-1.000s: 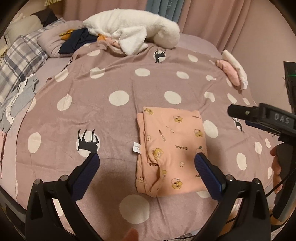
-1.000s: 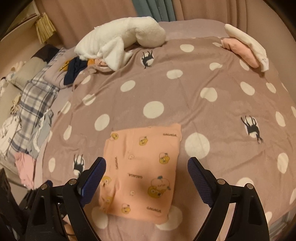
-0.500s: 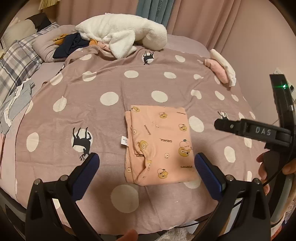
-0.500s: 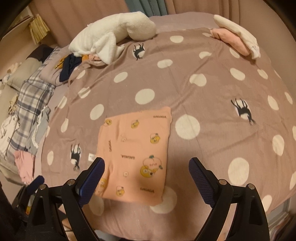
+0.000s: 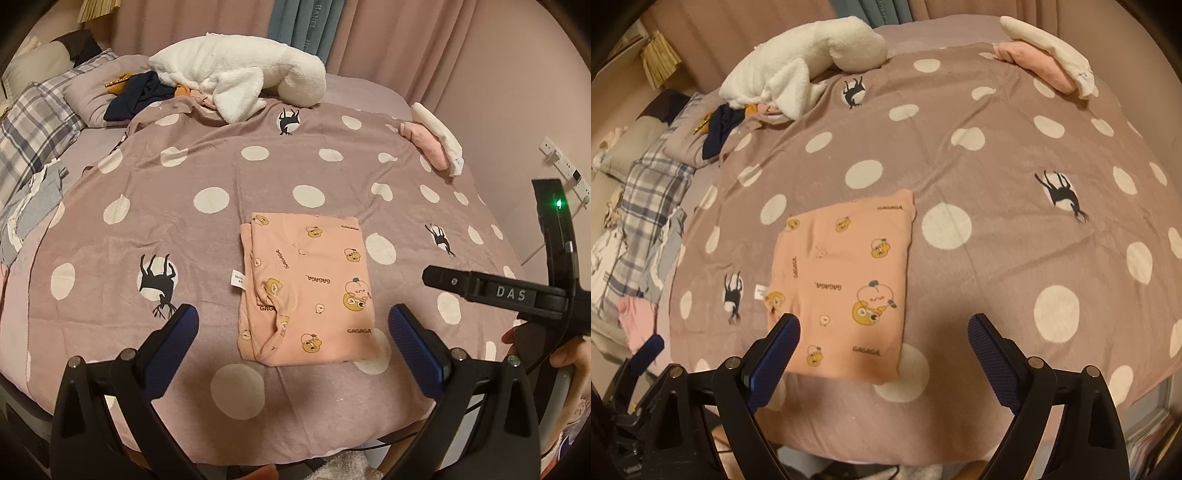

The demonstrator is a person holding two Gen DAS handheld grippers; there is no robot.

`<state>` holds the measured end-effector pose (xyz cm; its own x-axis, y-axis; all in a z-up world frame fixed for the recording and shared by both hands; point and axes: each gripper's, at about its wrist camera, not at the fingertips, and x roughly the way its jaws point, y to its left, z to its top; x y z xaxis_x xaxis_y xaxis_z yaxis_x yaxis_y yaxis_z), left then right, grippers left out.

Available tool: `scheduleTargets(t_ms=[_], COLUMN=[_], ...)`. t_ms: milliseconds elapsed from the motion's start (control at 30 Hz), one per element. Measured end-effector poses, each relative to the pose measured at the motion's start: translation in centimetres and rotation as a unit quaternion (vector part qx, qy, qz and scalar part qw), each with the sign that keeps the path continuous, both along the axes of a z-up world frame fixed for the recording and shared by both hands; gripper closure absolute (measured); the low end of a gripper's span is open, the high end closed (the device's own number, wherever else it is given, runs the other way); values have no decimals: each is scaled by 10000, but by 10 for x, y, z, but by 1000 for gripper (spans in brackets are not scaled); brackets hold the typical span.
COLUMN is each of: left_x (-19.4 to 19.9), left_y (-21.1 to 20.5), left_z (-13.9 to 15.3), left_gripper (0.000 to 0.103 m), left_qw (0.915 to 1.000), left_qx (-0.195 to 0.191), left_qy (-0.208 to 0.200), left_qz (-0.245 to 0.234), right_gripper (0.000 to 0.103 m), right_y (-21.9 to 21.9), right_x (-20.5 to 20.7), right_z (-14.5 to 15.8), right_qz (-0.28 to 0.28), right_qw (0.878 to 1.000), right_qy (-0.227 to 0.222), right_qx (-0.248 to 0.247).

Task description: Fold small clothes

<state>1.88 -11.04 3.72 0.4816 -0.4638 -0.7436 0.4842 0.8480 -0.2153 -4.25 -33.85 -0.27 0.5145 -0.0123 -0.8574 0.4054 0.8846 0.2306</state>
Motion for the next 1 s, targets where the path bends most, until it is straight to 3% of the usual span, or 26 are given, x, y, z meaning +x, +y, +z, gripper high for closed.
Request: scheduleTargets(t_ms=[1000], left_x=[-17], left_y=[4], left_z=[2], left_gripper=[0], left_qw=[9998], left_qx=[73], left_qy=[-111], left_qz=[-119], right_gripper=[11], right_y=[18], right_x=[-11], right_z=[-8], right_qz=[101], right_qw=[9999], right_qy=[67], right_qx=[-27])
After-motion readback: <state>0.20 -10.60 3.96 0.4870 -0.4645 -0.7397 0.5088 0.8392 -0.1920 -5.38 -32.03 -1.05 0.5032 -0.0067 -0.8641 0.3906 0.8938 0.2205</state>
